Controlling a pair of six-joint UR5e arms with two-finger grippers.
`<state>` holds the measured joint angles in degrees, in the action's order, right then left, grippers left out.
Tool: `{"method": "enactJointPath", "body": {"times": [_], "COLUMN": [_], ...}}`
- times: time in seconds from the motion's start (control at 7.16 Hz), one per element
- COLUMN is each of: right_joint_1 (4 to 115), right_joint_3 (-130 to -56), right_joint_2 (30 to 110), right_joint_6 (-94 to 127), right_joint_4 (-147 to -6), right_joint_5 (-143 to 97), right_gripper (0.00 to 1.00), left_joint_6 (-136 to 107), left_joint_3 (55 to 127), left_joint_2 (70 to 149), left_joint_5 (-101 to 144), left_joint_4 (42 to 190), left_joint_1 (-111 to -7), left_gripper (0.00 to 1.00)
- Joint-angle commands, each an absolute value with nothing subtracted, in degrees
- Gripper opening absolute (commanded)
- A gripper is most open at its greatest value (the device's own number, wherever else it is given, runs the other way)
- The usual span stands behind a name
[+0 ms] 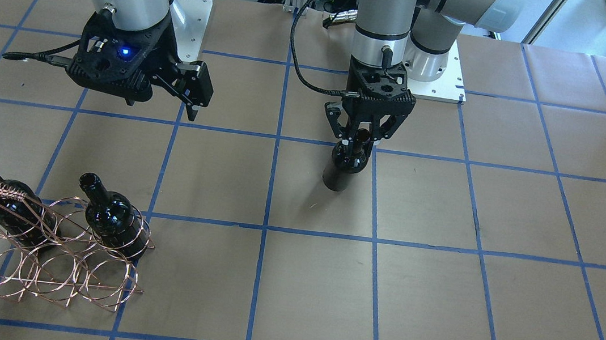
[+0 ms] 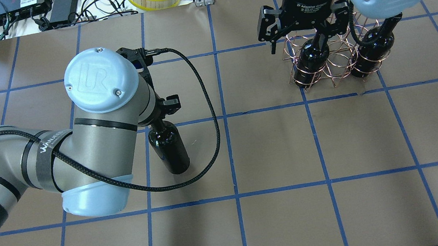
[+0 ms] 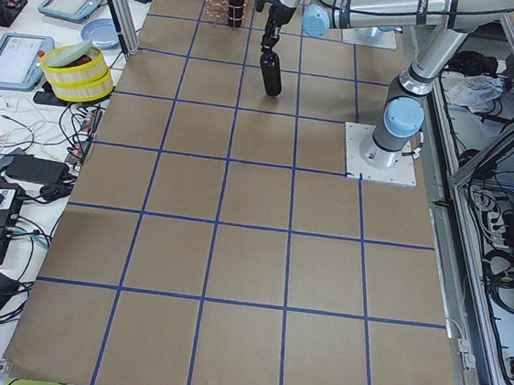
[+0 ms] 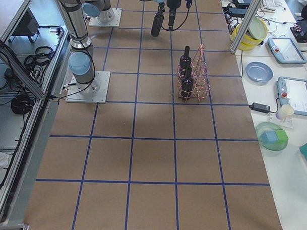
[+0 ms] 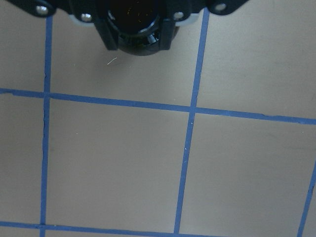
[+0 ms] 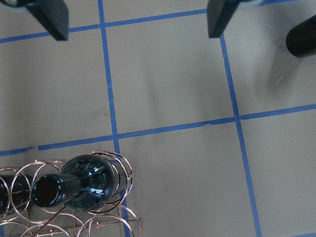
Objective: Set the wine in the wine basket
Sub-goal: 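Set the bottle upright with the left gripper while the right gripper hovers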
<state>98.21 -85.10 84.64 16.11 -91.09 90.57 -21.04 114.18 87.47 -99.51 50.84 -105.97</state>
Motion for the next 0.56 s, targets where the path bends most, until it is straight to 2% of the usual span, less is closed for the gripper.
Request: {"method": "enactJointPath", "body": {"times": [0.0, 0.42], "right_joint_1": [98.3, 99.0], "right_joint_3": [-85.6, -86.0], "right_joint_2": [84.6, 84.4], "right_joint_6": [16.1, 16.1], "right_joint_4": [-91.1, -91.2], "right_joint_5": [90.4, 90.0], "right_gripper": [1.0, 1.0], "left_joint_6": [-22.6, -22.9], "left_joint_3": [114.6, 116.0], "left_joint_2": [87.3, 86.6], "left_joint_5": [-100.0, -100.1], "left_joint_4": [49.4, 49.3], "left_joint_1": [-106.1, -106.2], "left_gripper": [0.04, 0.04]}}
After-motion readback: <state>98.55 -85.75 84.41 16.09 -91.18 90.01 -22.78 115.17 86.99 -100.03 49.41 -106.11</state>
